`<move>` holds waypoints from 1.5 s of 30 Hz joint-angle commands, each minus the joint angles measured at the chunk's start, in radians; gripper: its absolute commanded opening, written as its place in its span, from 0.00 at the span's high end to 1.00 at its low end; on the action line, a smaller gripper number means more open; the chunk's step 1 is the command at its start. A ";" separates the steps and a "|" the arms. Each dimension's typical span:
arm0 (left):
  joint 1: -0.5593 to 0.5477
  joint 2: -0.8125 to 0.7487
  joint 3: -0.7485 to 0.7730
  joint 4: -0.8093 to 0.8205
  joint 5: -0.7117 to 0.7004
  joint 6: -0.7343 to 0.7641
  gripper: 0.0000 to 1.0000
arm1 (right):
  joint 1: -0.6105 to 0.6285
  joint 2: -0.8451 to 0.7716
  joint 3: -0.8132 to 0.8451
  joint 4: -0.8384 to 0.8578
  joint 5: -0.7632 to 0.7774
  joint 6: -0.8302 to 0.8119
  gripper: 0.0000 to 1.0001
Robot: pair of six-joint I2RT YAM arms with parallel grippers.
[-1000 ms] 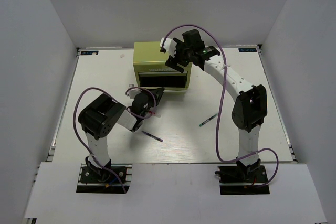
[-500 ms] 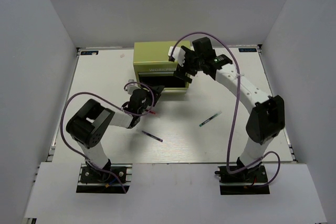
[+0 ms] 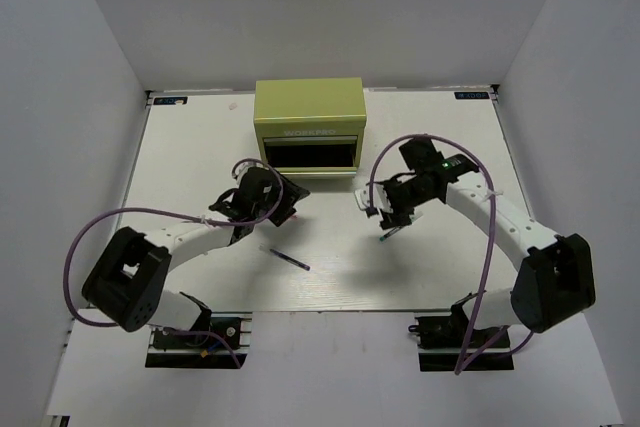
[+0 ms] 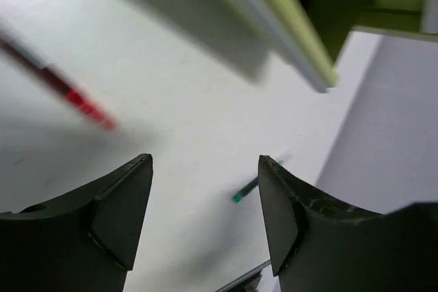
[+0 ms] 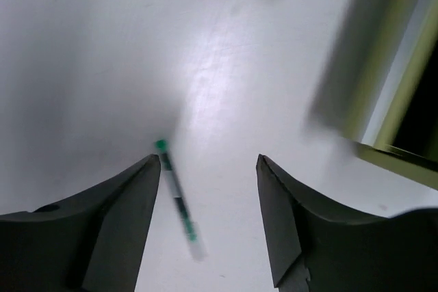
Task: Sort the stationery into containers
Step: Grab a piece of stationery with the right arm
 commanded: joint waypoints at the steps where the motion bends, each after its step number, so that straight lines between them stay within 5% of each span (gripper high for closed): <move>1: 0.008 -0.078 0.051 -0.378 -0.021 0.029 0.27 | -0.016 0.029 -0.053 -0.171 -0.020 -0.263 0.36; 8: 0.008 -0.288 0.010 -0.570 -0.138 0.064 0.03 | -0.040 0.069 -0.168 -0.073 0.078 -0.305 0.34; 27: 0.008 -0.282 0.061 -0.667 -0.130 0.035 0.00 | -0.058 0.321 -0.095 0.116 0.302 -0.234 0.39; 32: 0.017 -0.293 0.061 -0.658 -0.130 -0.002 0.00 | -0.061 0.345 -0.107 0.105 0.322 -0.230 0.51; 40: 0.017 -0.244 0.071 -0.649 -0.130 -0.020 0.00 | -0.056 0.275 -0.169 0.069 0.243 -0.192 0.91; 45: 0.017 -0.176 0.071 -0.592 -0.101 -0.020 0.00 | -0.033 0.259 0.155 -0.056 0.034 -0.015 0.98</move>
